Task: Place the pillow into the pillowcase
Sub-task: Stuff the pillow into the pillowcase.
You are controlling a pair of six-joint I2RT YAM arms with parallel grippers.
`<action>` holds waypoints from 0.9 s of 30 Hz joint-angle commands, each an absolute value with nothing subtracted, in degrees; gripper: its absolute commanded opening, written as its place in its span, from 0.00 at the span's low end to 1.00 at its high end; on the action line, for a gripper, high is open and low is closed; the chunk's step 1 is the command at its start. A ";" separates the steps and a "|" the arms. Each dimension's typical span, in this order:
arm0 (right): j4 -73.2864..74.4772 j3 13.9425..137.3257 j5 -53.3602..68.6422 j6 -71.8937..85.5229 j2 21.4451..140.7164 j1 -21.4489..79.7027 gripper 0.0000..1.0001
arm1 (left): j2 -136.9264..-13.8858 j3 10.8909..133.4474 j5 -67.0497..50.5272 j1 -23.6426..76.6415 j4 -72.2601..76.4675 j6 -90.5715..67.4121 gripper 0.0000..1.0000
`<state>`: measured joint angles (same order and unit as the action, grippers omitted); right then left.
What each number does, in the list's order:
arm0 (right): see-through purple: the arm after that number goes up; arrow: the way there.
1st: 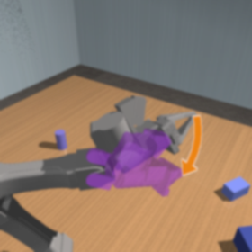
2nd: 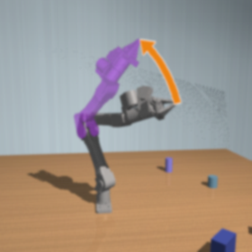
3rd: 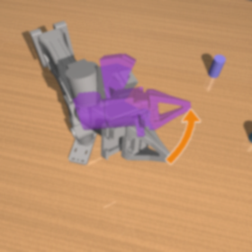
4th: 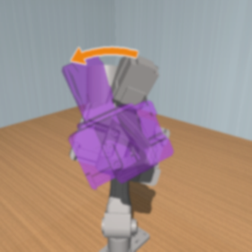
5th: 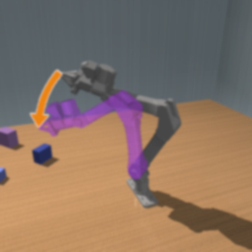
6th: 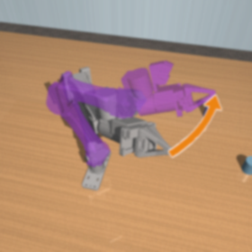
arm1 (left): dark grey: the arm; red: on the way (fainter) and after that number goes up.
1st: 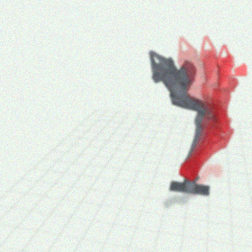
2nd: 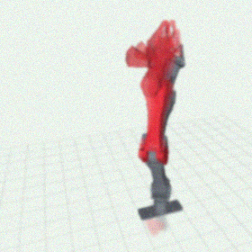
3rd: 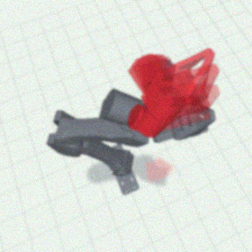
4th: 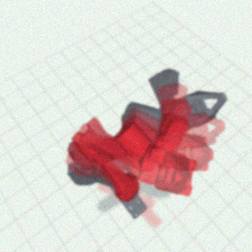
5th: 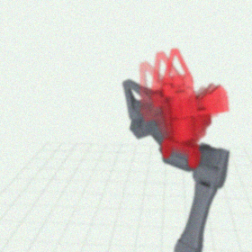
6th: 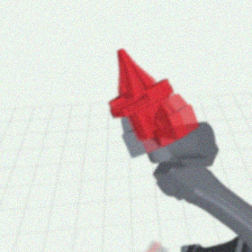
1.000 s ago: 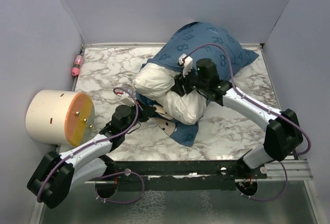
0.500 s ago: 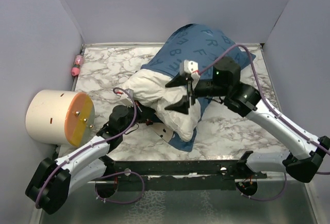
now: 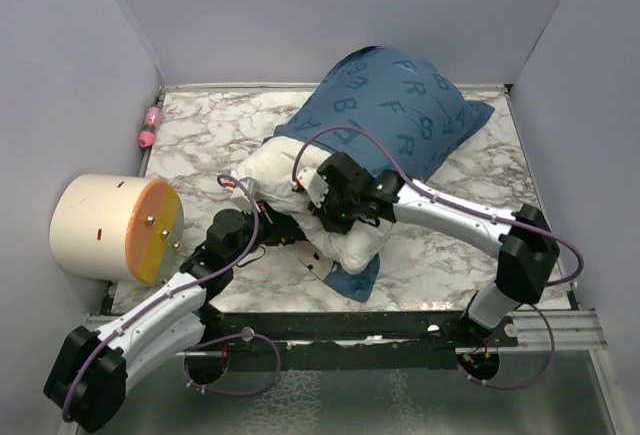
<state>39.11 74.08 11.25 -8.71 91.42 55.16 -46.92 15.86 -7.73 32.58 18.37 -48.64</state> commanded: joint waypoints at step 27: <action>18.38 69.10 25.56 -11.17 112.91 44.47 0.34 | -33.59 17.51 -9.35 32.34 12.53 -50.27 0.00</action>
<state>11.64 73.67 7.77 -6.85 110.76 47.75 -34.09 14.44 -6.44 31.57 5.67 -50.35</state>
